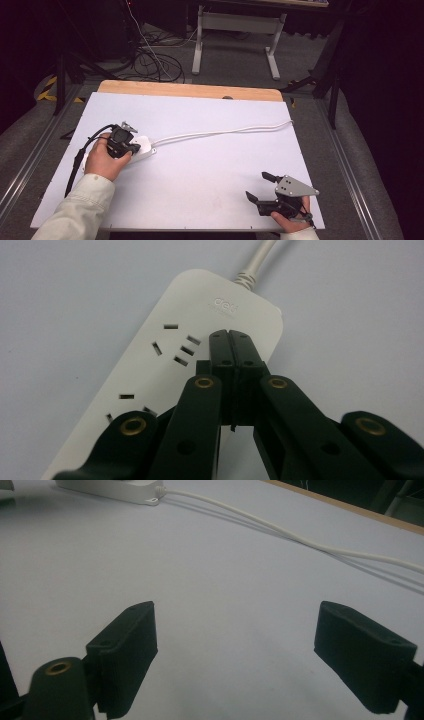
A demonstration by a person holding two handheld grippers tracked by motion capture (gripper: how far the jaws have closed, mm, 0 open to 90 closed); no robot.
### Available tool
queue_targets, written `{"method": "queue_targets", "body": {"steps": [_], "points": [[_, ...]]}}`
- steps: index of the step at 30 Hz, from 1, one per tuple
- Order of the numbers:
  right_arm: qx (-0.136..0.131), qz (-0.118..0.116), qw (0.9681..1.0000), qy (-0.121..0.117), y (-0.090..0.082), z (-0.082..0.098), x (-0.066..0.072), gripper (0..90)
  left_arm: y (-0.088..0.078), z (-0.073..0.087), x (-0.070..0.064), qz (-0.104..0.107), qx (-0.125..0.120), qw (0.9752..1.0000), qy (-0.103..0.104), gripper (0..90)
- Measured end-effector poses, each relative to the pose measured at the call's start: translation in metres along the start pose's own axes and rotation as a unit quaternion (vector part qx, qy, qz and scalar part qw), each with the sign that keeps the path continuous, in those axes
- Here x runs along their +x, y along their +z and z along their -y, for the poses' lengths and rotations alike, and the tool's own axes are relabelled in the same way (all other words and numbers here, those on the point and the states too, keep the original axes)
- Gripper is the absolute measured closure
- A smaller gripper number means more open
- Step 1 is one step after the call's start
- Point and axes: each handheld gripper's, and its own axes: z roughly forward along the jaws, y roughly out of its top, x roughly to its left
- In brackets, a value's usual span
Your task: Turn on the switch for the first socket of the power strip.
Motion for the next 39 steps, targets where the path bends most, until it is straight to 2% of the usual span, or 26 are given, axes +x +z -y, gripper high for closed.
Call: {"method": "queue_targets", "body": {"steps": [3, 8, 16, 18, 30, 36, 39], "points": [[0.001, 0.001, 1.0000, 0.001, 0.0000, 0.0001, -0.0001, 17.7, 0.0004, 0.0019, 0.0006, 0.009, -0.006, 0.9999, -0.008, 90.0], [0.001, 0.001, 1.0000, 0.001, 0.0002, 0.0002, -0.0001, 17.7, 0.0004, 0.0031, -0.0011, 0.002, -0.008, 0.9999, -0.006, 90.0], [0.002, 0.001, 1.0000, 0.002, -0.0001, 0.0003, 0.0003, 17.8, 0.0009, 0.0046, -0.0016, 0.002, -0.013, 0.9998, -0.013, 90.0], [0.002, 0.001, 1.0000, 0.000, 0.0002, 0.0005, 0.0002, 17.7, 0.0010, 0.0046, -0.0023, -0.005, -0.014, 0.9999, -0.007, 90.0], [0.002, 0.001, 1.0000, 0.002, -0.0001, 0.0006, 0.0010, 17.8, 0.0016, 0.0049, -0.0036, -0.006, -0.012, 0.9999, -0.008, 90.0], [0.004, 0.000, 1.0000, 0.001, 0.0005, 0.0006, 0.0014, 17.8, 0.0023, 0.0038, -0.0052, -0.015, -0.008, 0.9999, -0.002, 90.0], [0.004, 0.000, 1.0000, 0.001, 0.0004, 0.0007, 0.0014, 17.7, 0.0023, 0.0046, -0.0050, -0.011, -0.010, 0.9999, -0.005, 90.0]]}}
